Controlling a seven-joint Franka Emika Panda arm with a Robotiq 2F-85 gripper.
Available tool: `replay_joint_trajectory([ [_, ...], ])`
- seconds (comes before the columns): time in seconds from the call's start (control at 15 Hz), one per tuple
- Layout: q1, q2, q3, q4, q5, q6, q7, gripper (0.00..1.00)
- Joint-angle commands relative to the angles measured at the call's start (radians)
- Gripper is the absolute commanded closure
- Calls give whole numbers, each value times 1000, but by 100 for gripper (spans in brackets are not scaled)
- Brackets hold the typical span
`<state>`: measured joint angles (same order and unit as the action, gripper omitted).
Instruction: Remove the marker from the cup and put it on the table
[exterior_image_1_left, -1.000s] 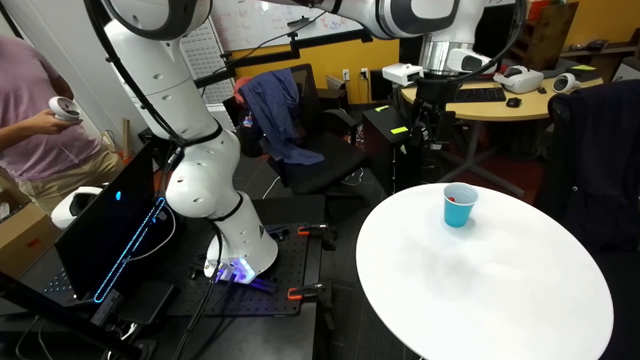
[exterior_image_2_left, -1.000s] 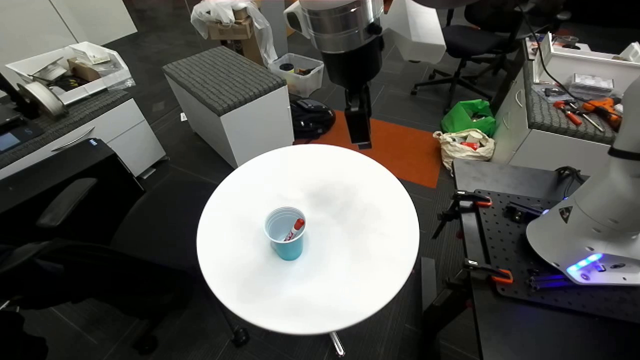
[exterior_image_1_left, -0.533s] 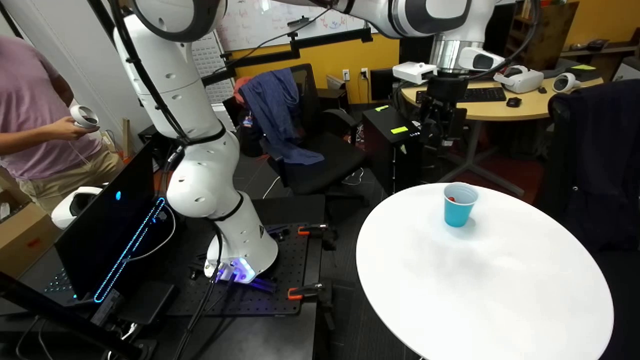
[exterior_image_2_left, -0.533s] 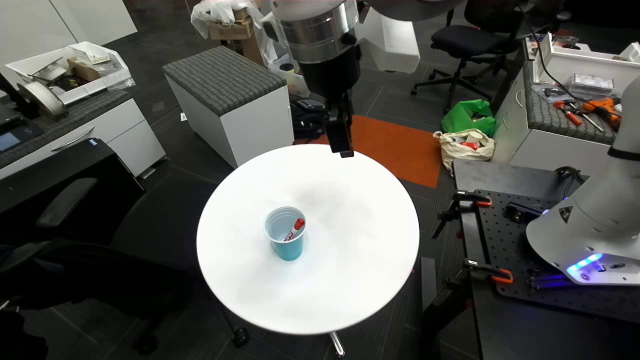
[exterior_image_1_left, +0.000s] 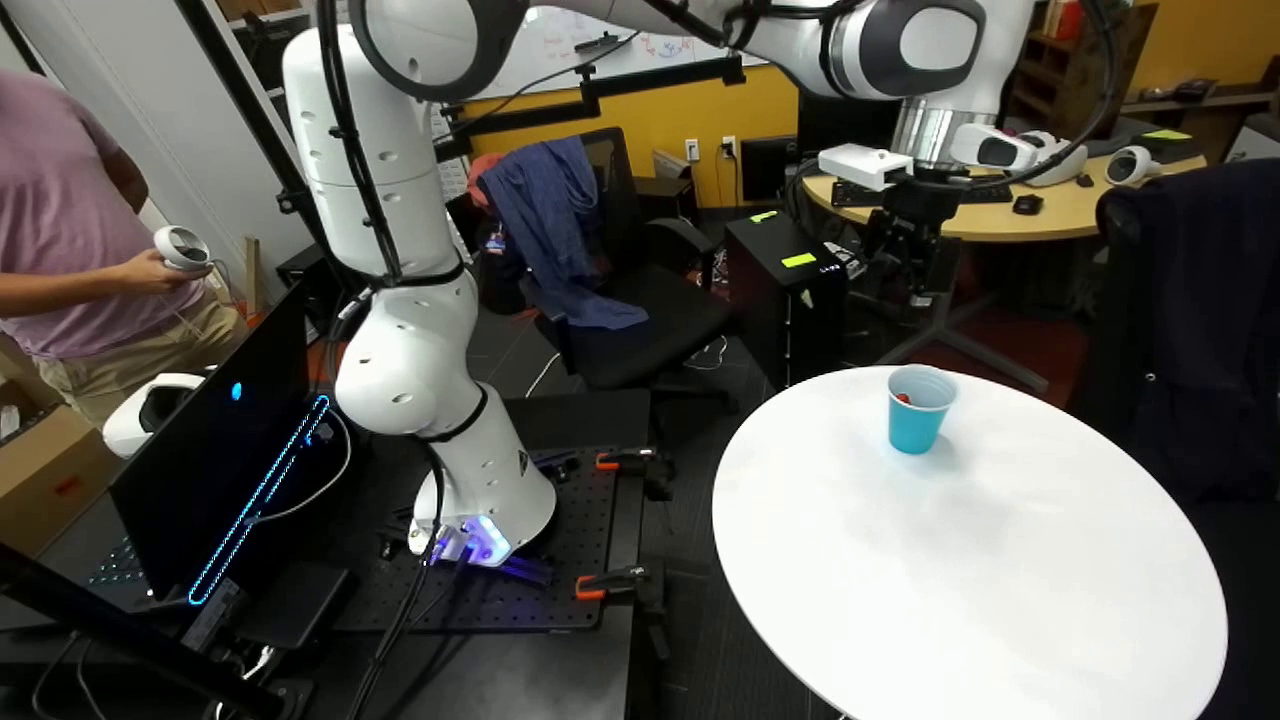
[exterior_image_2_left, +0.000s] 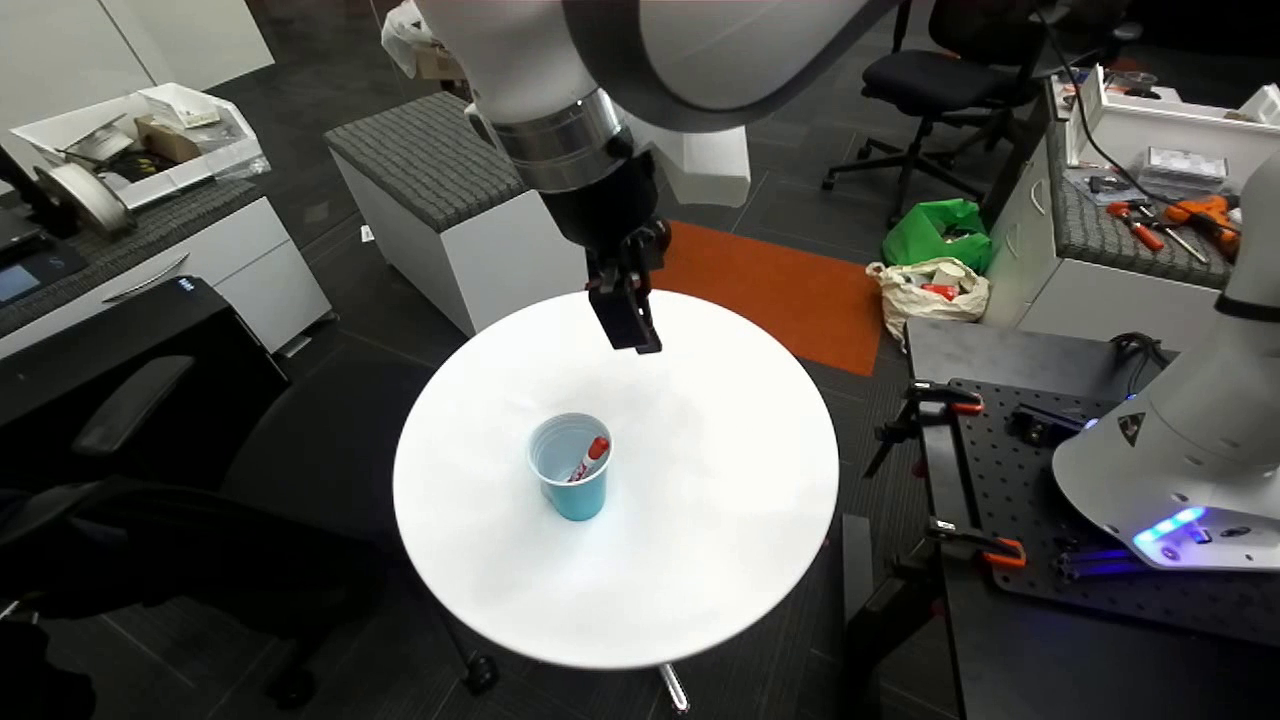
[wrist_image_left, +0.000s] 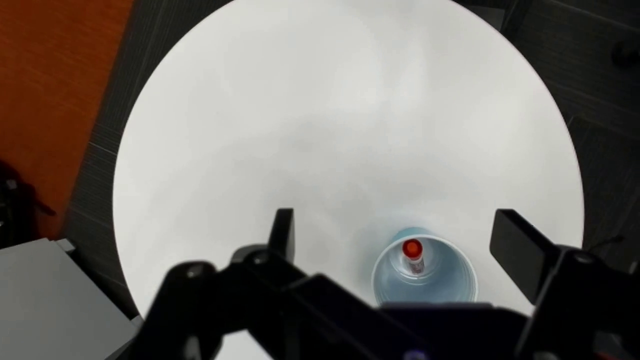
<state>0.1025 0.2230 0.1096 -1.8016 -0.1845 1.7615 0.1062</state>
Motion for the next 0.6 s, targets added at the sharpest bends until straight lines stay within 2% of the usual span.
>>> replay_joint_trajectory([
  [0.0, 12, 66, -7, 65, 9, 31, -17, 0],
  [0.53, 15, 133, -12, 56, 9, 217, -24, 0],
])
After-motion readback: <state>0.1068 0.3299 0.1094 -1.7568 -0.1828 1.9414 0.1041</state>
